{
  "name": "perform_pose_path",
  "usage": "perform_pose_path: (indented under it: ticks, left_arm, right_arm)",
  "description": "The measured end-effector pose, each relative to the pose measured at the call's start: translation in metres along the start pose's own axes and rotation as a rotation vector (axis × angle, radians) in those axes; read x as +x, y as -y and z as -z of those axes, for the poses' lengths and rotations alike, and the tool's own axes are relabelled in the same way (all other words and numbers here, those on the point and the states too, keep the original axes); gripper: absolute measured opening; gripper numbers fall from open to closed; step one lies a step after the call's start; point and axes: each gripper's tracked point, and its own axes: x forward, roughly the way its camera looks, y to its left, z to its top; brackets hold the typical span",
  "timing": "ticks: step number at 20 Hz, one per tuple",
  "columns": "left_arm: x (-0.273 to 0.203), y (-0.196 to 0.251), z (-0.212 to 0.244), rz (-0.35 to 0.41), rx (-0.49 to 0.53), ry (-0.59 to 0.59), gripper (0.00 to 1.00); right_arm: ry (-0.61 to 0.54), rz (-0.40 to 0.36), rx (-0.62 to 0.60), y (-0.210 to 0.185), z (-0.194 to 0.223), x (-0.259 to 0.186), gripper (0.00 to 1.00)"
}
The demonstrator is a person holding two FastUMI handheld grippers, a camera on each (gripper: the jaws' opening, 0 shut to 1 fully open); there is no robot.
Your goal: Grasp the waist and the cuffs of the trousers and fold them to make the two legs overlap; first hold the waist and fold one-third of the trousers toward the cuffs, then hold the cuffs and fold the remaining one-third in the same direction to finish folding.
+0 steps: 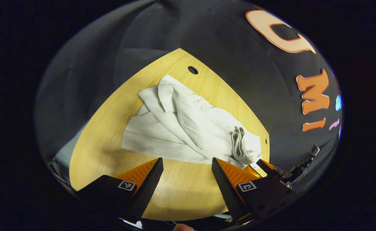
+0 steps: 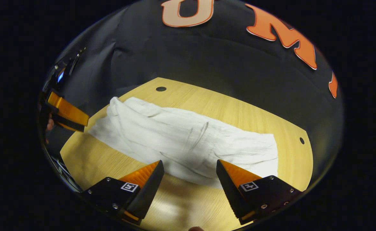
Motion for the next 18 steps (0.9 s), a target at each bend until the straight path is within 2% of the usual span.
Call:
perform_pose_path:
  ticks: [4,5,10,13,18]
  left_arm:
    - [0.014,-0.018,0.006,0.018,-0.186,0.012,1.00]
    - [0.017,-0.022,0.007,0.027,-0.230,0.028,0.96]
    - [0.035,-0.045,0.009,0.024,-0.364,0.087,0.99]
    - [0.040,-0.048,0.002,0.043,-0.417,0.141,0.98]
    - [0.054,-0.039,-0.014,0.090,-0.406,0.210,0.95]
  right_arm:
    - [0.018,0.051,0.042,0.040,-0.001,-0.019,0.99]
    - [0.023,0.057,0.045,0.048,-0.002,-0.023,0.99]
    - [0.046,0.075,0.045,0.079,-0.008,-0.036,0.99]
    - [0.060,0.089,0.045,0.094,-0.012,-0.042,0.99]
    - [0.096,0.127,0.081,0.131,-0.024,-0.057,0.99]
